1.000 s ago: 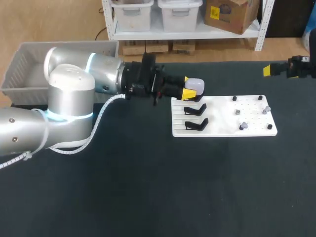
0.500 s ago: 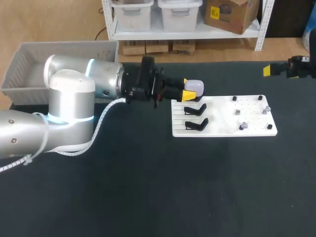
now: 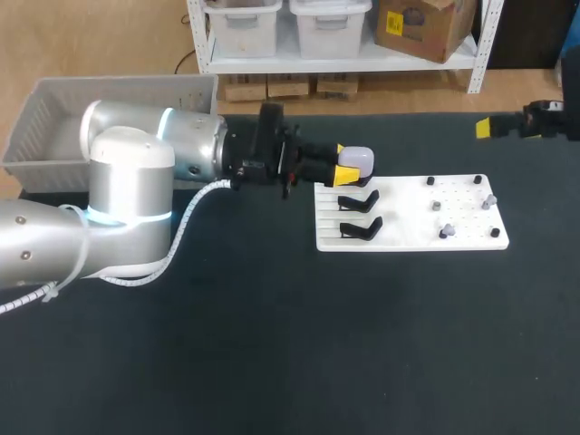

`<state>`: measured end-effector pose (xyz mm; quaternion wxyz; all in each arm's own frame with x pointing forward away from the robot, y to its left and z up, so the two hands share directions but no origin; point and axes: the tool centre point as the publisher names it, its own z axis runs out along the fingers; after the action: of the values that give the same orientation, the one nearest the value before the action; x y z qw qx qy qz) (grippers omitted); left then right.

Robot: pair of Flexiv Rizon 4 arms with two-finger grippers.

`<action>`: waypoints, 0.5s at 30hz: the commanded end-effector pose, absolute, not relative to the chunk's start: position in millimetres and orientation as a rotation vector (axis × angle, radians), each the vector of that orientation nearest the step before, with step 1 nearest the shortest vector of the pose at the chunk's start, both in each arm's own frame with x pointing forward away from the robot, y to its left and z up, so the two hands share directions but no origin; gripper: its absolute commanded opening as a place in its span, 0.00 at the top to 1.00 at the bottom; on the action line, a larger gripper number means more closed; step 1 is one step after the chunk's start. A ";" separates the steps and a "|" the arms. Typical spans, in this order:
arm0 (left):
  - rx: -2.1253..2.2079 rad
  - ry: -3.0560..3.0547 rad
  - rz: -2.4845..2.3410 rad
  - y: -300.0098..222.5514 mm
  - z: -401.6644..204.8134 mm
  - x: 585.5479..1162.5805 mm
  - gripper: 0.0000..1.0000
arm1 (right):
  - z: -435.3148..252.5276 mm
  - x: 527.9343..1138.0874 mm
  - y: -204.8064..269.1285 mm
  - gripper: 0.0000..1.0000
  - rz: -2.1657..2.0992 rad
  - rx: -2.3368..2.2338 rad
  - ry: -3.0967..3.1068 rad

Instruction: Pick up each earbud case from the left stands, insert the matching earbuds, close the lid, and place the case in the box.

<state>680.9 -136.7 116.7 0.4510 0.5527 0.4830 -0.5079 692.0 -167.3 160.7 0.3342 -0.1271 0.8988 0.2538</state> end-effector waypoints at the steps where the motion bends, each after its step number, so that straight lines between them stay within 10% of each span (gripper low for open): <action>1: 1.364 1.191 -1.254 -136.4 115.9 680.9 1.00 | 169.6 662.5 -159.2 0.00 0.681 -0.367 2.343; 15: 1.364 1.191 -1.254 -136.4 115.9 680.9 1.00 | 178.9 606.8 -63.7 0.00 0.740 -0.505 2.345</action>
<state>680.9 -136.7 116.7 0.4508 0.5527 0.4831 -0.5079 607.5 -88.0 178.1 0.3107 -0.1933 0.8841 0.2907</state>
